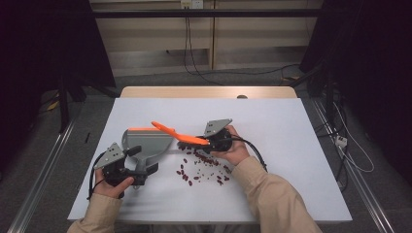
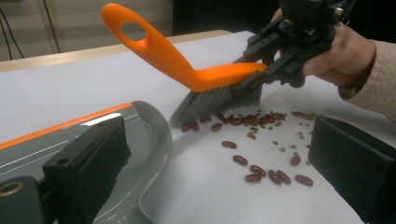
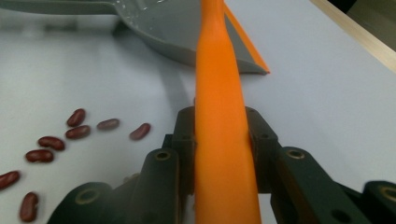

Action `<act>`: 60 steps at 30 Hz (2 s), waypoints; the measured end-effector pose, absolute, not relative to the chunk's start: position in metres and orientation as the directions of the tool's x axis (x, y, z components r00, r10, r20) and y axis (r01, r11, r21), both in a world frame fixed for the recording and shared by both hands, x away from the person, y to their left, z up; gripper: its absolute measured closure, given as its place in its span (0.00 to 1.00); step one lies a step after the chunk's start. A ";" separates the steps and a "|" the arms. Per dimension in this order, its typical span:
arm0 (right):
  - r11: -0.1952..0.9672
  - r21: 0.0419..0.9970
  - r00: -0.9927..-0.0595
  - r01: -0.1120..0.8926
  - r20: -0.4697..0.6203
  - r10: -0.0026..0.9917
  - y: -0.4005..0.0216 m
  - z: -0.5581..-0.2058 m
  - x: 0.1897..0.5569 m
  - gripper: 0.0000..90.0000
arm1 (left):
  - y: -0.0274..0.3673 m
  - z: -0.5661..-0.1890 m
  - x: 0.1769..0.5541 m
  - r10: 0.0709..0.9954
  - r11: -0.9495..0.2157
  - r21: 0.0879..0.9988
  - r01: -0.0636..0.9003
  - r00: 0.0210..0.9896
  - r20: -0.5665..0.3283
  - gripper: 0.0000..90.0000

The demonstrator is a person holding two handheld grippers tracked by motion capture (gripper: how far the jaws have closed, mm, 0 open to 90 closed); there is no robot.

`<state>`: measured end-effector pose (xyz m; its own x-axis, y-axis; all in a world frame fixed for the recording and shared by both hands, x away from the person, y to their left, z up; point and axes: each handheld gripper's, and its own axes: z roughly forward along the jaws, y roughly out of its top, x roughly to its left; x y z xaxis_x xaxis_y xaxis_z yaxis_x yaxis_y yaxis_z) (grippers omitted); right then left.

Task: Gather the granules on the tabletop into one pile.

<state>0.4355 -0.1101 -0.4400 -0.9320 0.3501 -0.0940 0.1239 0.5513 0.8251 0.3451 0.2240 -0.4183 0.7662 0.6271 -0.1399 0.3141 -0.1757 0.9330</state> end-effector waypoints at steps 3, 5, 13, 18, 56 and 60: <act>0.555 0.823 -0.939 0.120 -0.088 0.334 -0.112 -0.439 0.429 0.79 | 0.224 -0.418 0.345 0.626 -0.180 0.933 0.313 0.768 -0.137 0.05; 0.556 0.823 -0.941 0.117 -0.086 0.326 -0.113 -0.439 0.424 0.79 | 0.224 -0.418 0.345 0.628 -0.178 0.932 0.315 0.766 -0.139 0.05; 0.556 0.824 -0.947 0.106 -0.087 0.309 -0.118 -0.438 0.409 0.79 | 0.223 -0.419 0.345 0.624 -0.186 0.931 0.316 0.770 -0.137 0.05; 0.557 0.824 -0.943 0.103 -0.096 0.317 -0.119 -0.436 0.405 0.79 | 0.223 -0.418 0.344 0.623 -0.183 0.932 0.314 0.770 -0.137 0.05; 0.537 0.839 -0.955 0.089 -0.081 0.284 -0.109 -0.431 0.404 0.79 | 0.230 -0.419 0.343 0.622 -0.193 0.928 0.319 0.771 -0.136 0.05; 0.465 0.874 -0.932 0.139 -0.043 0.359 -0.117 -0.423 0.406 0.79 | 0.230 -0.419 0.343 0.622 -0.190 0.928 0.321 0.770 -0.139 0.05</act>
<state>0.4058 -0.1168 -0.4229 -0.9322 0.3595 -0.0429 0.1392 0.4652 0.8742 0.3434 0.2298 -0.4193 0.7704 0.6222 -0.1391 0.3210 -0.1900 0.9278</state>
